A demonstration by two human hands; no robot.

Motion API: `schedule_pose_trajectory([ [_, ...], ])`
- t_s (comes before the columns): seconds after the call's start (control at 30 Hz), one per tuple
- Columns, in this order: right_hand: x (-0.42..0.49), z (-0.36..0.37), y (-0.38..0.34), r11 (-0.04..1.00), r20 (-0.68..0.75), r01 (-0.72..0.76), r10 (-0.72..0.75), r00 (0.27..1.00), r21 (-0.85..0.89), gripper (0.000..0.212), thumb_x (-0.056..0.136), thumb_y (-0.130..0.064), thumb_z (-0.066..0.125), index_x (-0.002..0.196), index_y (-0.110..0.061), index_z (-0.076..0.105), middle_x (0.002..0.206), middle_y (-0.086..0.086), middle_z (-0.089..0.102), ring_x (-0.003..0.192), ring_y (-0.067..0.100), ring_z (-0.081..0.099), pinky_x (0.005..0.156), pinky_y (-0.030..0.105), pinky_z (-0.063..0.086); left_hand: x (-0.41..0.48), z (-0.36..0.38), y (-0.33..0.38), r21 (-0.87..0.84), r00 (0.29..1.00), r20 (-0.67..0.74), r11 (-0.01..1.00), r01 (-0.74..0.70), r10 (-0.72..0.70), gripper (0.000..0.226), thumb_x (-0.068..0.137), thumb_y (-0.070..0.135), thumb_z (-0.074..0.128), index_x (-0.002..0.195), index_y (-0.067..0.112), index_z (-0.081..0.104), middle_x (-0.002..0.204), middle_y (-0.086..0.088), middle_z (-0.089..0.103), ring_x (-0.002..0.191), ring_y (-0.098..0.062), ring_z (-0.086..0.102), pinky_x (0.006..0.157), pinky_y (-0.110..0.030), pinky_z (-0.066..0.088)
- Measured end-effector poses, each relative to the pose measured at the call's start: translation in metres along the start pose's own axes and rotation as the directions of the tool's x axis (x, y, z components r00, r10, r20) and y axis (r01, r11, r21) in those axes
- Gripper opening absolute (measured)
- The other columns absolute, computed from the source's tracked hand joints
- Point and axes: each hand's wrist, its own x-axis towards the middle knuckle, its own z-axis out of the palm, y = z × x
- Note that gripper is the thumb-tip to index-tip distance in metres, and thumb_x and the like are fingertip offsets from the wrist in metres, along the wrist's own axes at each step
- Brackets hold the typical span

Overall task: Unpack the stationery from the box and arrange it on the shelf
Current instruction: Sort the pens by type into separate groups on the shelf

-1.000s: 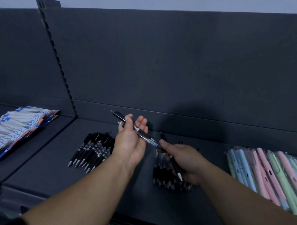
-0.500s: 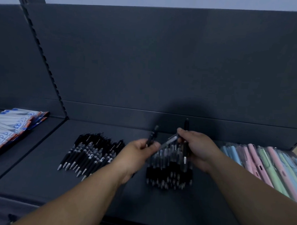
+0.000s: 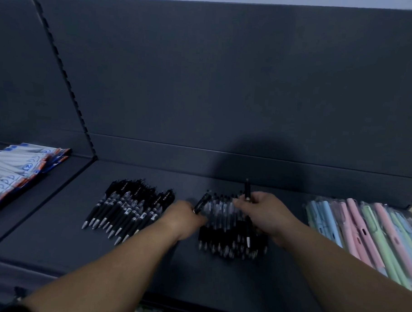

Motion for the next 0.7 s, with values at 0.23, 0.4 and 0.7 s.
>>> schedule_pose_trajectory([
  [0.23, -0.001, 0.007, -0.004, 0.998, -0.018, -0.015, 0.014, 1.0, -0.053, 0.051, 0.088, -0.04, 0.066, 0.128, -0.009, 0.056, 0.072, 0.0, 0.059, 0.049, 0.01, 0.046, 0.039, 0.018, 0.035, 0.0, 0.002, -0.007, -0.232, 0.996, 0.091, 0.972, 0.037, -0.016, 0.019, 0.094, 0.009, 0.05, 0.112, 0.01, 0.057, 0.08, -0.005, 0.059, 0.054, -0.008, 0.053, 0.042, -0.015, 0.042],
  [0.4, -0.008, 0.031, -0.033, 0.992, -0.07, 0.075, -0.082, 0.994, -0.106, 0.045, 0.093, -0.048, 0.055, 0.125, -0.017, 0.061, 0.093, -0.004, 0.065, 0.078, 0.012, 0.058, 0.066, 0.023, 0.043, -0.005, -0.021, -0.013, -0.478, 0.999, 0.033, 0.878, -0.012, 0.032, 0.021, 0.095, 0.003, 0.047, 0.113, 0.009, 0.056, 0.078, -0.002, 0.057, 0.057, -0.009, 0.052, 0.041, -0.012, 0.039],
  [0.7, -0.003, 0.147, -0.062, 0.995, 0.149, 0.049, -0.035, 0.988, -0.092, 0.027, 0.085, -0.035, 0.071, 0.106, -0.022, 0.064, 0.077, -0.005, 0.064, 0.051, 0.004, 0.054, 0.045, 0.02, 0.045, 0.01, -0.14, -0.097, -0.196, 0.964, -0.258, 0.974, -0.117, 0.064, 0.04, 0.092, 0.0, 0.048, 0.126, 0.02, 0.051, 0.103, 0.005, 0.061, 0.094, -0.016, 0.059, 0.076, -0.024, 0.044],
])
